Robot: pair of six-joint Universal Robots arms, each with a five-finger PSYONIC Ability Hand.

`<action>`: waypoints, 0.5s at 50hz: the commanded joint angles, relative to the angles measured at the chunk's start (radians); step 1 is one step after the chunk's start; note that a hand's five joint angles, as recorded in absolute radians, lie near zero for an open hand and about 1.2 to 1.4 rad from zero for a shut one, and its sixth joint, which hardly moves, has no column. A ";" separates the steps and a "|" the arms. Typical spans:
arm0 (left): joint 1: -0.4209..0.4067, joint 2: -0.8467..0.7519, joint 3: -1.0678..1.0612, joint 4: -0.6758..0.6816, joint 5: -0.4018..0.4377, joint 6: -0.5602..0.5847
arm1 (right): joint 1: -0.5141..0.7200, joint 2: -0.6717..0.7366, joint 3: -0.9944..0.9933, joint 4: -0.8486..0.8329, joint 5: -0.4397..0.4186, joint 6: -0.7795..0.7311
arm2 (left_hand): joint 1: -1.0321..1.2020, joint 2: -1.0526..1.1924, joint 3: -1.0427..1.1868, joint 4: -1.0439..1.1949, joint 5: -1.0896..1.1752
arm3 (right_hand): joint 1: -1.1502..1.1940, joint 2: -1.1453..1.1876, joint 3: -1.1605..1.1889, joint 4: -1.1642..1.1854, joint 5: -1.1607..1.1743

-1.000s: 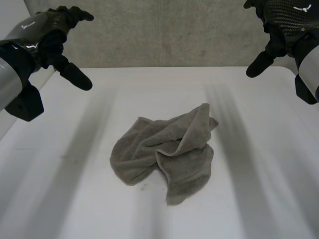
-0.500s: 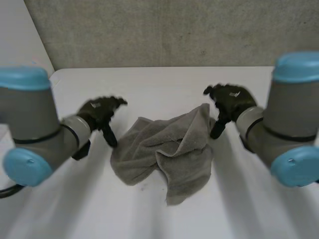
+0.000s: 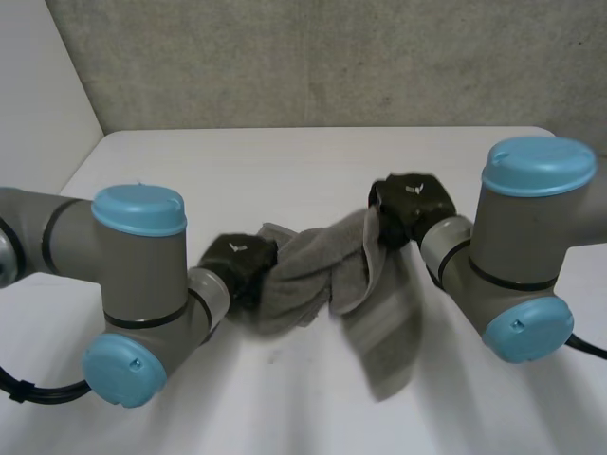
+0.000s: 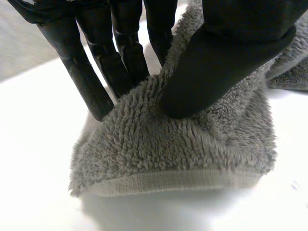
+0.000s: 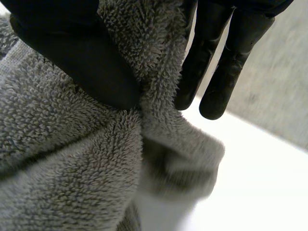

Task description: Fold the towel.

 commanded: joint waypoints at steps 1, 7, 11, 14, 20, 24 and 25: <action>-0.026 0.143 -0.041 0.010 -0.174 -0.104 | 0.002 -0.046 -0.015 -0.077 -0.028 0.001 | 0.286 0.257 0.261 0.260 0.276 | 0.030 0.198 0.194 0.193 0.206; -0.102 0.245 -0.142 -0.014 -0.176 -0.290 | 0.016 -0.026 -0.093 -0.134 -0.167 -0.004 | 0.286 0.257 0.261 0.260 0.276 | 0.030 0.198 0.194 0.193 0.206; -0.155 0.265 -0.196 -0.059 -0.174 -0.370 | 0.057 0.032 -0.147 -0.062 -0.247 -0.007 | 0.286 0.257 0.261 0.260 0.276 | 0.030 0.198 0.194 0.193 0.206; -0.202 0.277 -0.236 -0.106 -0.174 -0.425 | 0.068 0.054 -0.166 0.012 -0.254 -0.012 | 0.286 0.257 0.261 0.260 0.276 | 0.030 0.198 0.194 0.193 0.206; -0.227 0.282 -0.313 -0.149 -0.161 -0.459 | 0.083 0.103 -0.208 0.259 -0.194 -0.150 | 0.042 0.014 0.017 0.017 0.032 | -1.043 -0.876 -0.879 -0.881 -0.867; -0.224 0.295 -0.328 -0.154 -0.154 -0.453 | 0.069 0.027 -0.160 0.293 -0.099 -0.191 | -0.747 -0.776 -0.772 -0.773 -0.757 | -1.192 -1.024 -1.027 -1.029 -1.015; -0.216 0.314 -0.320 -0.155 -0.156 -0.450 | 0.069 0.026 -0.159 0.293 -0.099 -0.191 | -0.878 -0.906 -0.903 -0.903 -0.888 | -1.192 -1.024 -1.027 -1.029 -1.015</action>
